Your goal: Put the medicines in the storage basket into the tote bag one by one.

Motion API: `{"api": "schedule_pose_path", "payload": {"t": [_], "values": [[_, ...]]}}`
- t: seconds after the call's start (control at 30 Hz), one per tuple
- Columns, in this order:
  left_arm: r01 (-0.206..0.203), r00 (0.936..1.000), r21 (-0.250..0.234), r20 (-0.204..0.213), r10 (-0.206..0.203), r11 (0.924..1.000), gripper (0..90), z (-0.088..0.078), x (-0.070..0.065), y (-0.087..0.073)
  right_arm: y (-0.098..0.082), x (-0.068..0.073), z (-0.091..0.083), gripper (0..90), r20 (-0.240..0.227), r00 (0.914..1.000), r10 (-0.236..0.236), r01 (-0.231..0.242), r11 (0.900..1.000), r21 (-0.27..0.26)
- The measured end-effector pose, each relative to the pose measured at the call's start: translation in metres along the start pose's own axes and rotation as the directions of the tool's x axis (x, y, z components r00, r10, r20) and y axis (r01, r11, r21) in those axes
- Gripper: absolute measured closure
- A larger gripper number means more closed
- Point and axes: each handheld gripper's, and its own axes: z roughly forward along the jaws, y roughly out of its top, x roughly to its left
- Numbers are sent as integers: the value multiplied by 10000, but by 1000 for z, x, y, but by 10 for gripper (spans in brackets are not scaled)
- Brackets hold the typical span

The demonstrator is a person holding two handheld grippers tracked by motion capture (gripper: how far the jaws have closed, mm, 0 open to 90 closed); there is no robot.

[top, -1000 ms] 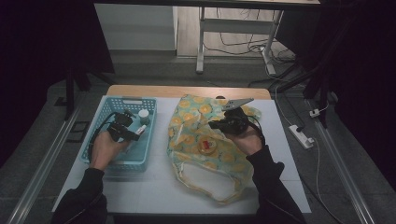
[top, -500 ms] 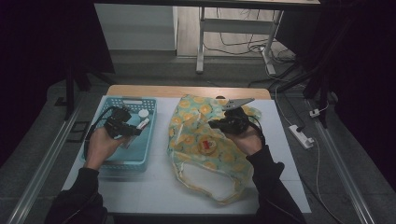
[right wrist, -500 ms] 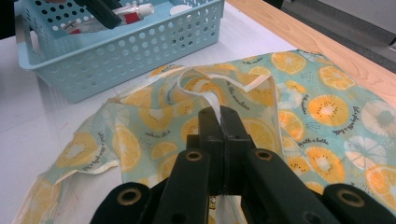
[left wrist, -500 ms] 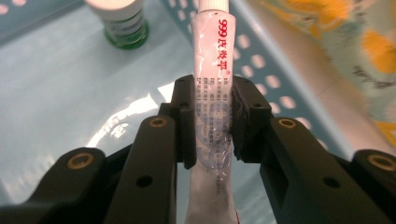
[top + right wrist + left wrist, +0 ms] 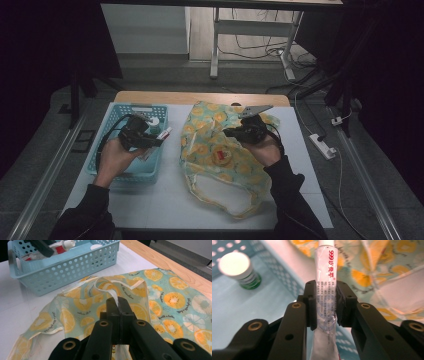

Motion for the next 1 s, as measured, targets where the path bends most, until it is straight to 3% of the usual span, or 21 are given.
{"api": "schedule_pose_path", "payload": {"t": [0.23, 0.47, 0.77, 1.0], "values": [[-539, 9971, -21, 532, 540, 9985, 725, 5, -25, 6, 0, 0, 0, 892, 6, 10000, 3, -3, 10000, -3], [-1120, 9897, -10, 895, 1116, 9937, 725, 10, -48, 16, 0, 1, 0, 892, -8, 10000, -21, 21, 10000, 12], [-1621, 9782, -53, 1305, 1614, 9868, 725, 23, -69, 30, -1, 1, 4, 892, 12, 10000, -41, 41, 9999, 103], [-2052, 9651, 14, 1663, 2021, 9787, 725, 36, -86, 42, -1, 1, 2, 892, 26, 10000, -42, 41, 10000, 27]]}}
